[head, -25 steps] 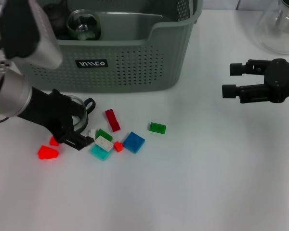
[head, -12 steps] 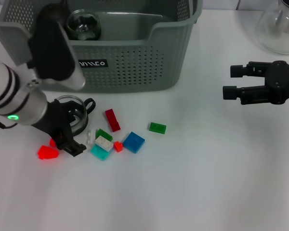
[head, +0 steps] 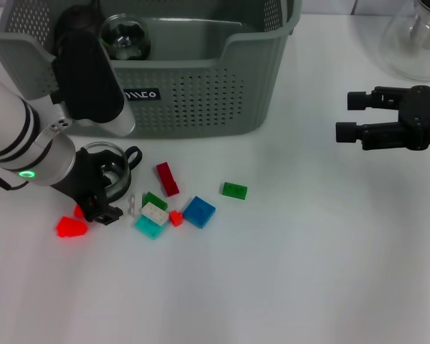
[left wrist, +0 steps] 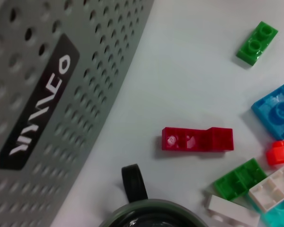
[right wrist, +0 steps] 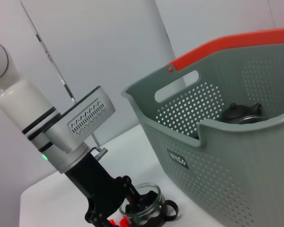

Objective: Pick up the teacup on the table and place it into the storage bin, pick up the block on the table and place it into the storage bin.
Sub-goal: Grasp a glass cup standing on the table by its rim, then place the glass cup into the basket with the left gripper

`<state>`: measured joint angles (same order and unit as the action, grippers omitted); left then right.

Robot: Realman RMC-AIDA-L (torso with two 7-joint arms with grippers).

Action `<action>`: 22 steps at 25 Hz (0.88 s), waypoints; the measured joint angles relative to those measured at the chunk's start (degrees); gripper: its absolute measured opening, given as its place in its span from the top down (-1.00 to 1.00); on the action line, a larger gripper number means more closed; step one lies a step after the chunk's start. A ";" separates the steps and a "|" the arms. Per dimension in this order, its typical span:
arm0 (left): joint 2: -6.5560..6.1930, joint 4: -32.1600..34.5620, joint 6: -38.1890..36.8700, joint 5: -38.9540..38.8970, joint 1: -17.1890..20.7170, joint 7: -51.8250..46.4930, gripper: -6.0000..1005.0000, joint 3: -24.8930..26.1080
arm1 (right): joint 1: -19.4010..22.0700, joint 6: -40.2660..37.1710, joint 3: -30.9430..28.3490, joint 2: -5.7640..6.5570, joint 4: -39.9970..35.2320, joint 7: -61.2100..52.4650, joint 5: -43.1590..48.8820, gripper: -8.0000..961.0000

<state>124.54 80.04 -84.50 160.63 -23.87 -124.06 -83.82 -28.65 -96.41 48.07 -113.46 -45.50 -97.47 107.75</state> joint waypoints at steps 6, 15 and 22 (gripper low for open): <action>0.06 0.05 0.43 0.09 0.18 -0.12 -0.21 -1.14 | 0.00 -0.06 -0.57 0.09 -0.21 0.00 0.00 -0.93; 0.08 0.99 -0.33 -0.06 0.39 -0.21 0.69 -0.94 | 0.00 -0.08 -0.62 0.12 -0.20 0.25 0.00 -0.93; 0.15 8.26 -5.82 -1.56 1.85 -1.53 0.90 0.72 | 0.09 -0.25 -0.62 0.37 0.05 0.44 0.00 -0.93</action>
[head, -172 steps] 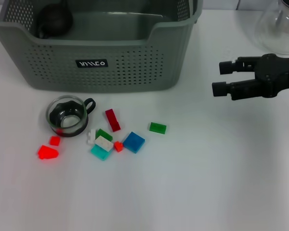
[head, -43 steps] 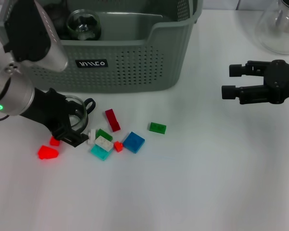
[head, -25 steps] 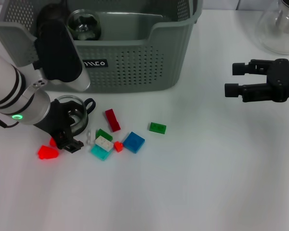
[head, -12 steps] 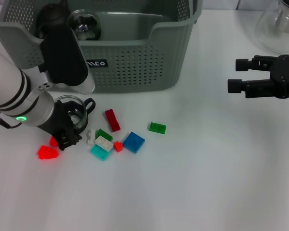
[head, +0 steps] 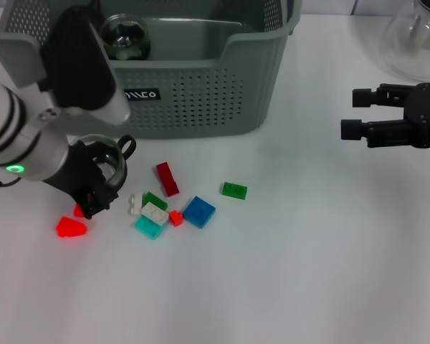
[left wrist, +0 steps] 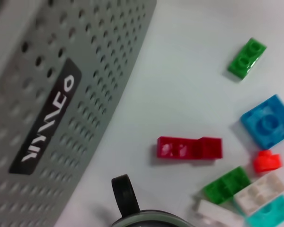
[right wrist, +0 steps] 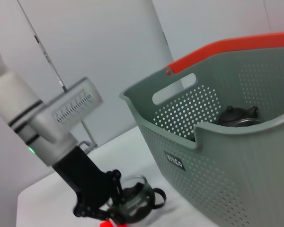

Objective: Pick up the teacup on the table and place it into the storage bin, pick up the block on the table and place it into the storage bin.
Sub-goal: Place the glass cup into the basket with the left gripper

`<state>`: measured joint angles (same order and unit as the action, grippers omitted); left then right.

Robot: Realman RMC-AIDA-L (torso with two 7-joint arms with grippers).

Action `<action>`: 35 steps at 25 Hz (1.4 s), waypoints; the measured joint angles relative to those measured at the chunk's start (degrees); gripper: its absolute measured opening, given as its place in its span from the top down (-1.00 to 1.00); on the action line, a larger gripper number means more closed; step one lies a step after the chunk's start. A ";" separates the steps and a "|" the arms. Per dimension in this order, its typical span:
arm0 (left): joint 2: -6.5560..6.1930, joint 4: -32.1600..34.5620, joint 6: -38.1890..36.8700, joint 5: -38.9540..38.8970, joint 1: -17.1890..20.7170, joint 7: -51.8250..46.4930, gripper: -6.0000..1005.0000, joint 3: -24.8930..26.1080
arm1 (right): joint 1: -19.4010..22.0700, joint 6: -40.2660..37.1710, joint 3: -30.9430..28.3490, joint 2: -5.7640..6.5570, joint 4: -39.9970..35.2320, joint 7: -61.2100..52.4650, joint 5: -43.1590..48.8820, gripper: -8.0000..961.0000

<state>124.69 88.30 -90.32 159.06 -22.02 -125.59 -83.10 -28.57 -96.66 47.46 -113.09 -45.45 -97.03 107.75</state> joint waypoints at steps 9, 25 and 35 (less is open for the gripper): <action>-0.21 11.32 -17.71 -26.50 -0.05 -0.48 0.89 12.87 | 0.67 0.03 -0.70 0.08 0.05 0.17 0.00 -0.93; -1.72 6.47 0.01 -26.82 -21.19 -10.76 0.86 29.41 | 0.52 0.23 -1.45 0.15 0.11 -1.18 0.00 -0.93; -6.88 -27.08 16.46 -9.24 -36.45 -17.19 0.84 29.18 | 0.29 0.25 -1.62 0.23 0.11 -2.19 0.00 -0.93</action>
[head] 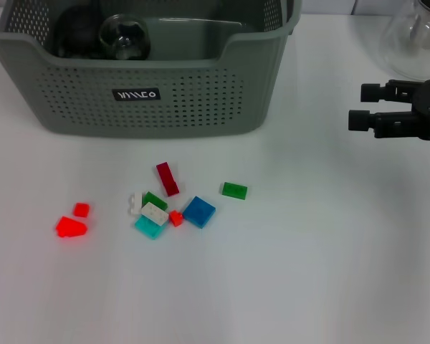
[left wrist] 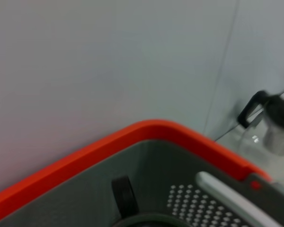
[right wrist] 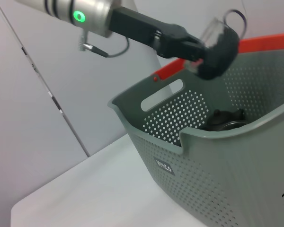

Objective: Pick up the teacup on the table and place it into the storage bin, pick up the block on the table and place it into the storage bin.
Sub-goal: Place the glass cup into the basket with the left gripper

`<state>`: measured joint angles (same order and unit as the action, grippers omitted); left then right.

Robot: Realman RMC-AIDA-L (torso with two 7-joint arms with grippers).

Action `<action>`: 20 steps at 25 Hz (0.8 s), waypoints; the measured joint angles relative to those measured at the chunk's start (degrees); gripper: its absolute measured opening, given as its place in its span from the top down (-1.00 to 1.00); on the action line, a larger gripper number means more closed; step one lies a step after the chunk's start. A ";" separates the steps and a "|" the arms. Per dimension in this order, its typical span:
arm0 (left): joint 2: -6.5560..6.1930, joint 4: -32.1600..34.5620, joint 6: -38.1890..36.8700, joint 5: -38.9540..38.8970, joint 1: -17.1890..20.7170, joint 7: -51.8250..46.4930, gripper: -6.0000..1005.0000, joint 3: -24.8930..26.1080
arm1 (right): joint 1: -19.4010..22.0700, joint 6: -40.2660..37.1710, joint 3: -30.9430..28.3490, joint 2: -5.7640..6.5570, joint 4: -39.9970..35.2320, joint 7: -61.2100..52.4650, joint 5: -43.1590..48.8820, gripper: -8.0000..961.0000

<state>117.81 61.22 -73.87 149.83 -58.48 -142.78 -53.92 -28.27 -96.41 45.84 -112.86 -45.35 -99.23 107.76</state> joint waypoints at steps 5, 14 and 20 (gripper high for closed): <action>0.09 -8.37 5.41 8.50 -4.12 -2.54 0.83 -0.18 | -0.01 -0.01 0.08 0.01 0.00 -0.60 0.06 -0.93; -1.39 -16.88 10.79 13.73 -5.98 -8.98 0.81 -6.27 | 0.15 0.00 0.05 0.01 0.00 -0.52 1.24 -0.93; -1.81 -20.12 12.78 13.86 -5.90 -9.96 0.80 -7.80 | -0.09 0.06 0.04 -0.08 0.02 -0.19 1.59 -0.93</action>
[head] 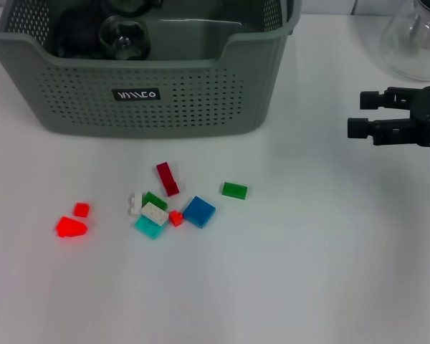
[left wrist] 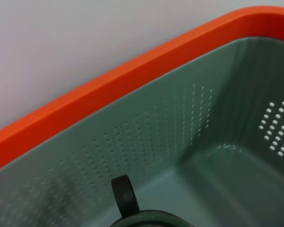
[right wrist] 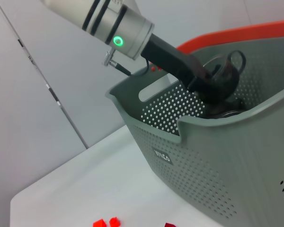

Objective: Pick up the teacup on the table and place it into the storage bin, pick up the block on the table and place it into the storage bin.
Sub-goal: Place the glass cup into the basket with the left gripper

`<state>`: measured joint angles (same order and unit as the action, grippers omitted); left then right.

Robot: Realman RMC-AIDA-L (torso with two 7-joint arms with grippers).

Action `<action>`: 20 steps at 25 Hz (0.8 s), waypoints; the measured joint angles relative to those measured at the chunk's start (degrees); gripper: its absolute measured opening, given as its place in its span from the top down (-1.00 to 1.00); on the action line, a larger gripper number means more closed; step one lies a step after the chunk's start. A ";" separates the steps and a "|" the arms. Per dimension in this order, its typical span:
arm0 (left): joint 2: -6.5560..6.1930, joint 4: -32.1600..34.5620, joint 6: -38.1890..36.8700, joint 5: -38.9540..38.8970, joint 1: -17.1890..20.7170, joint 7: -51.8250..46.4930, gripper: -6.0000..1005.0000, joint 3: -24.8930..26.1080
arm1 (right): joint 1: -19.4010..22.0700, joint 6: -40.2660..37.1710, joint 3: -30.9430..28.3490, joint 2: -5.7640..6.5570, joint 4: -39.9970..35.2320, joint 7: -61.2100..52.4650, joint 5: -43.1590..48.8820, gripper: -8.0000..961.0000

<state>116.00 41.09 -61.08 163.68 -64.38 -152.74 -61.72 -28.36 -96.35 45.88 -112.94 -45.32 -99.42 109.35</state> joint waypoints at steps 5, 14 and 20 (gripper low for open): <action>-0.12 -2.23 2.28 0.07 0.24 -0.05 0.79 -0.87 | -0.27 0.03 0.00 -0.18 0.04 0.14 0.08 -0.93; -0.43 -5.04 4.97 0.13 0.56 0.13 0.77 -1.34 | -0.30 0.02 0.09 -0.35 0.07 0.24 0.09 -0.93; 0.09 -5.09 5.55 0.15 1.34 0.21 0.76 -3.54 | -0.29 0.02 0.00 -0.35 0.14 0.26 0.08 -0.93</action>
<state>116.09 36.01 -55.54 163.83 -63.04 -152.52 -65.25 -28.65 -96.33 45.88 -113.29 -45.18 -99.15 109.43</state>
